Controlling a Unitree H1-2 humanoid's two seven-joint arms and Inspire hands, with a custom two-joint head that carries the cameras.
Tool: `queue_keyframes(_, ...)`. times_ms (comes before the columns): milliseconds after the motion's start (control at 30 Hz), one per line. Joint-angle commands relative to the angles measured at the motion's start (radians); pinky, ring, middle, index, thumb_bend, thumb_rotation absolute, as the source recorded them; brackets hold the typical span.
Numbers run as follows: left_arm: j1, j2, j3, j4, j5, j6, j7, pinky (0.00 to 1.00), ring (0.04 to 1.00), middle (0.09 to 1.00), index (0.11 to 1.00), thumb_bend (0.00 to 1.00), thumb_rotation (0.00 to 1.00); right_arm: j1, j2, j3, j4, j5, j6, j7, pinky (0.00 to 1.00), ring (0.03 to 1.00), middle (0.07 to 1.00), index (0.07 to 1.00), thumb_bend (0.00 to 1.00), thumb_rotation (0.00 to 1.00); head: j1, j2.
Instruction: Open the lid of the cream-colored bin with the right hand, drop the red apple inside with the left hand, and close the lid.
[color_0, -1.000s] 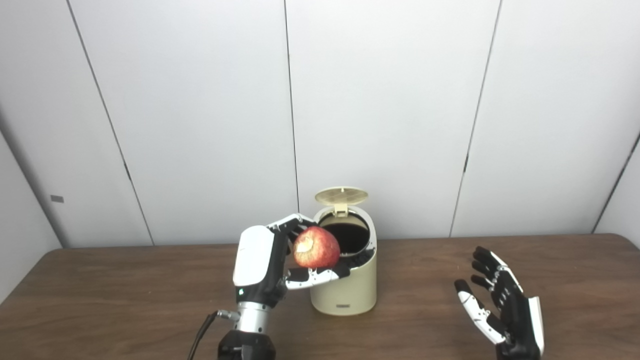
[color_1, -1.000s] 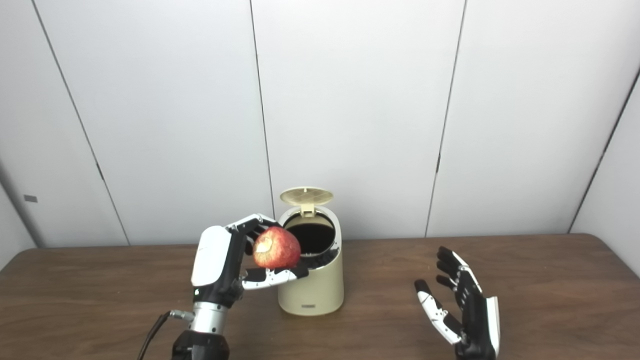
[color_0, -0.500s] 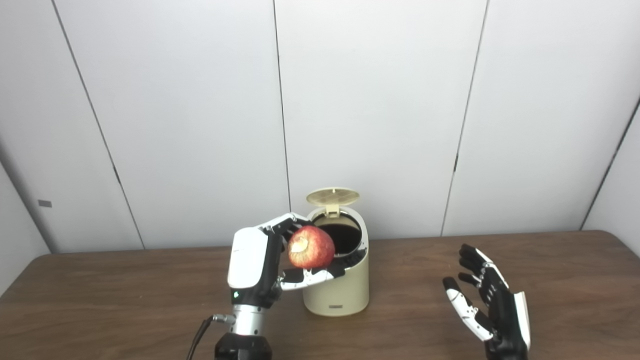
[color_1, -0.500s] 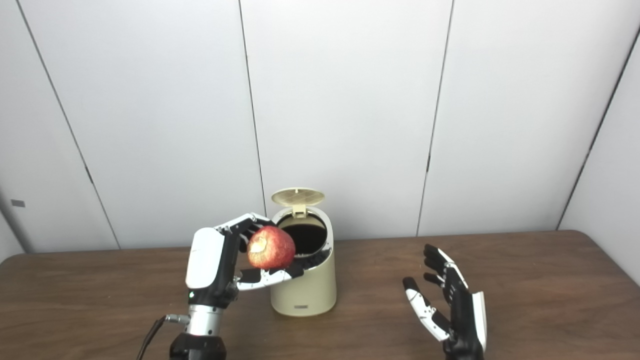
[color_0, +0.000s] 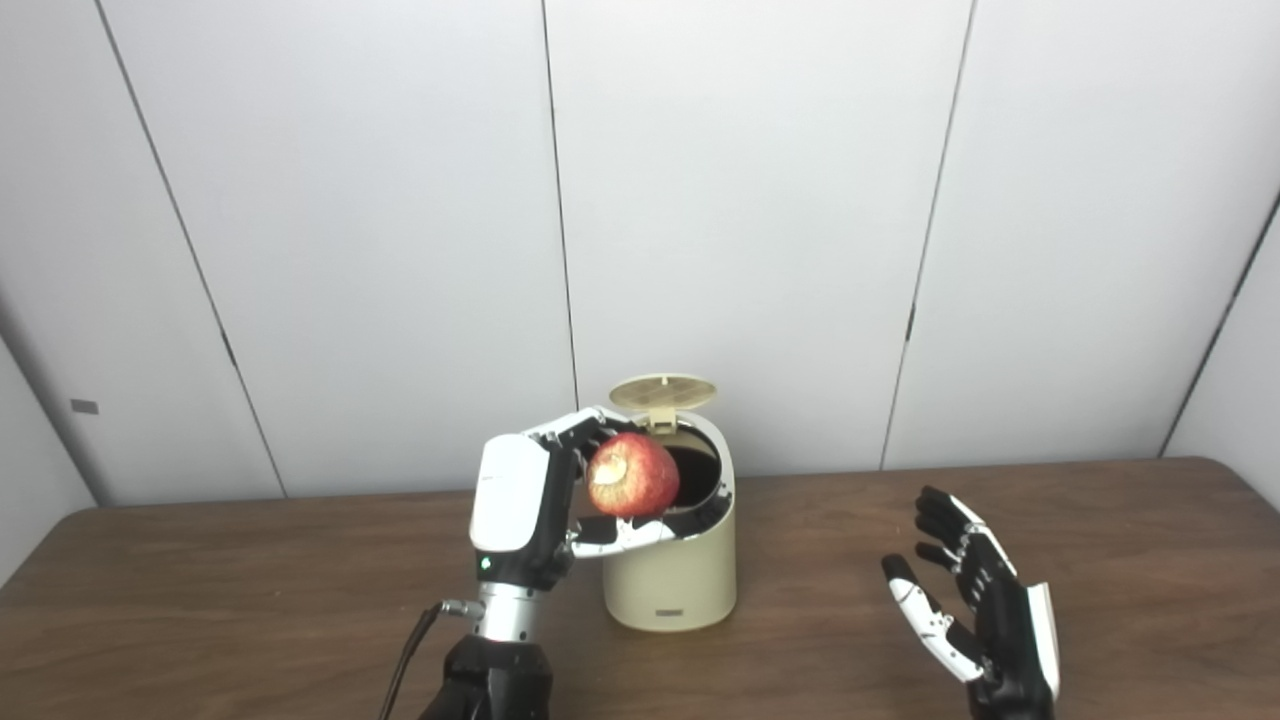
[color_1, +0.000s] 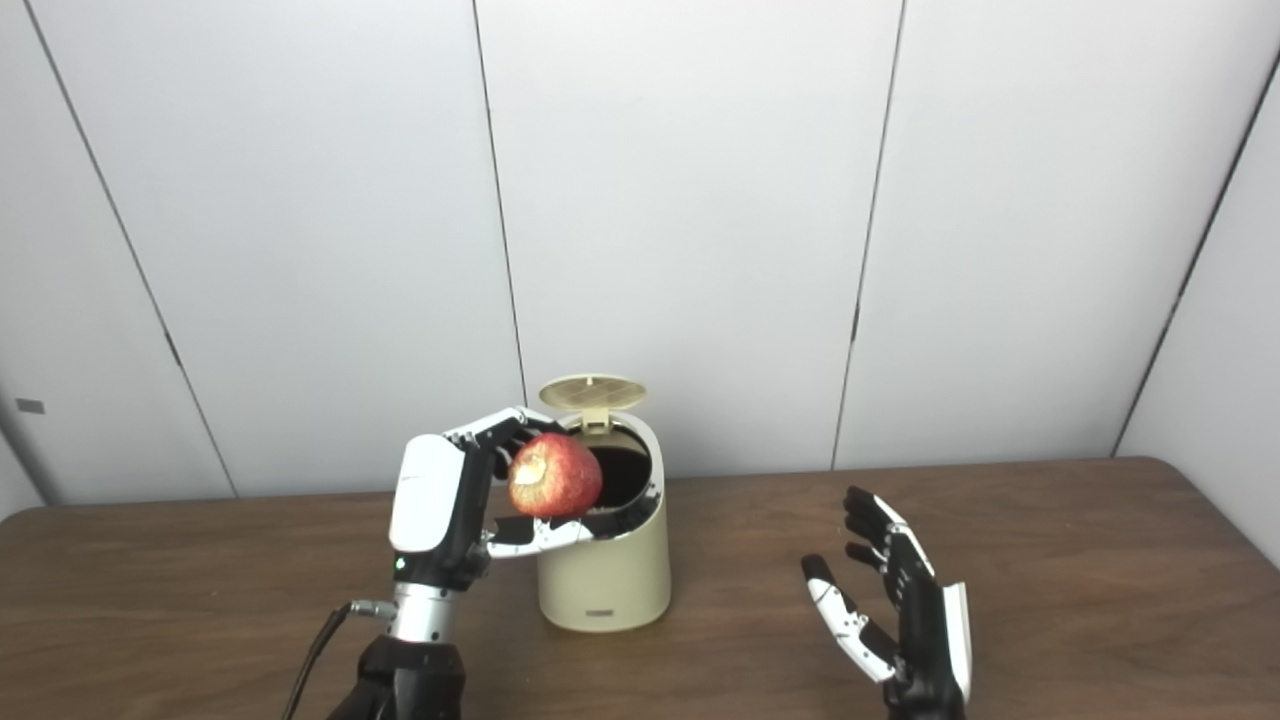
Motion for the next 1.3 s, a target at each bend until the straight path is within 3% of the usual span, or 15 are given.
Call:
queue_keyframes(0, -0.064, 0.000, -0.008, 0.009, 0.017, -0.015, 0.037, 0.31, 0.419, 0.450, 0.500, 0.50, 0.00, 0.038, 0.083, 0.028, 0.042, 0.000, 0.014, -0.014, 0.71, 0.791, 0.801, 0.788, 0.23, 0.33, -0.001, -0.001)
queue_keyframes(133, -0.079, -0.004, -0.028, 0.050, 0.027, -0.013, 0.062, 0.28, 0.397, 0.448, 0.499, 0.50, 0.00, 0.052, 0.092, 0.030, 0.018, 0.009, 0.036, 0.000, 0.71, 0.799, 0.807, 0.792, 0.23, 0.34, -0.005, -0.001)
queue_keyframes(367, -0.100, 0.007, -0.055, 0.072, 0.044, 0.014, 0.037, 0.28, 0.392, 0.444, 0.497, 0.50, 0.00, 0.063, 0.107, 0.023, -0.005, 0.016, 0.042, 0.003, 0.72, 0.795, 0.804, 0.789, 0.23, 0.30, -0.007, 0.000)
queue_keyframes(533, -0.120, -0.006, -0.083, 0.158, 0.055, -0.017, 0.109, 0.25, 0.386, 0.436, 0.518, 0.50, 0.00, 0.066, 0.098, 0.035, 0.017, 0.006, 0.029, 0.006, 0.71, 0.799, 0.812, 0.791, 0.22, 0.33, -0.016, -0.030)
queue_keyframes(967, -0.173, -0.021, -0.138, 0.237, 0.054, 0.002, 0.146, 0.29, 0.404, 0.446, 0.500, 0.50, 0.00, 0.088, 0.118, 0.046, -0.017, 0.008, 0.064, 0.006, 0.71, 0.789, 0.799, 0.782, 0.22, 0.30, -0.019, -0.033)
queue_keyframes(1267, -0.224, -0.041, -0.144, 0.311, 0.035, 0.011, 0.165, 0.30, 0.416, 0.444, 0.498, 0.50, 0.00, 0.089, 0.122, 0.052, -0.025, 0.009, 0.078, 0.012, 0.71, 0.789, 0.802, 0.786, 0.23, 0.28, -0.009, -0.037)
